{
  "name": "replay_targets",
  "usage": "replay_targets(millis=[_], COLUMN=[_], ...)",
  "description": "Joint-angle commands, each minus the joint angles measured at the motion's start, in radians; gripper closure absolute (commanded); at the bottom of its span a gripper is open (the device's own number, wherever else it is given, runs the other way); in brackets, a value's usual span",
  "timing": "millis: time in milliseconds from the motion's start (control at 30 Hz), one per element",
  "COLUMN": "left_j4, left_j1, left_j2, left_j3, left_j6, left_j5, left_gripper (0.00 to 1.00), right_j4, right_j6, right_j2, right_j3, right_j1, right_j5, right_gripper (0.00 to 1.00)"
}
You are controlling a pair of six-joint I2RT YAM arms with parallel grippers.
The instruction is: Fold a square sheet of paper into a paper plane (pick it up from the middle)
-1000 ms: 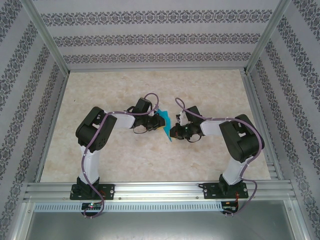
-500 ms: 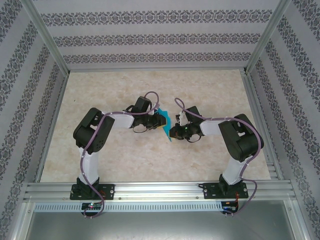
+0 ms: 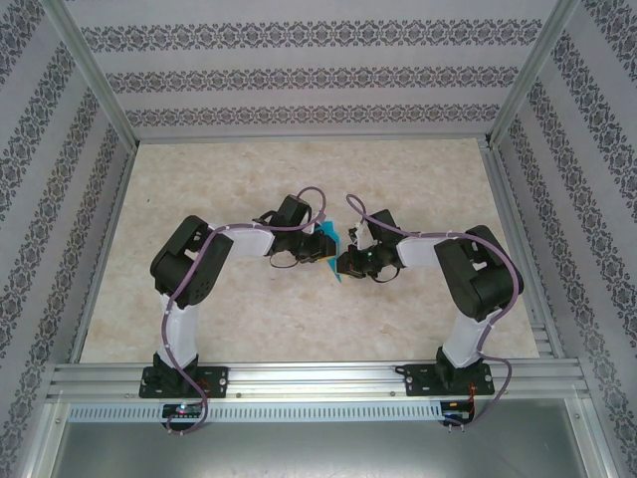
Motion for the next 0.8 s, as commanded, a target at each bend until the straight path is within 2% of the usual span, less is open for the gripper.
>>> replay_targets(millis=[0, 300, 567, 767], left_j4=[-0.103, -0.164, -0.178, -0.177], left_j1=[-0.009, -0.01, -0.01, -0.01], left_j2=[0.027, 0.045, 0.071, 0.072], left_j3=[0.025, 0.028, 0.039, 0.04], left_j6=[0.025, 0.006, -0.015, -0.018], left_j5=[-0.058, -0.123, -0.127, -0.128], left_gripper=[0.78, 0.78, 0.8, 0.82], right_j4=[-0.06, -0.083, -0.1, -0.105], right_j6=[-0.039, -0.049, -0.031, -0.023], right_j2=[0.047, 0.032, -0.117, -0.181], right_j3=[0.002, 0.014, -0.007, -0.013], right_j1=[0.012, 0.007, 0.017, 0.047], right_j5=[0.066, 0.076, 0.094, 0.118], right_gripper=[0.91, 0.89, 0.82, 0.86])
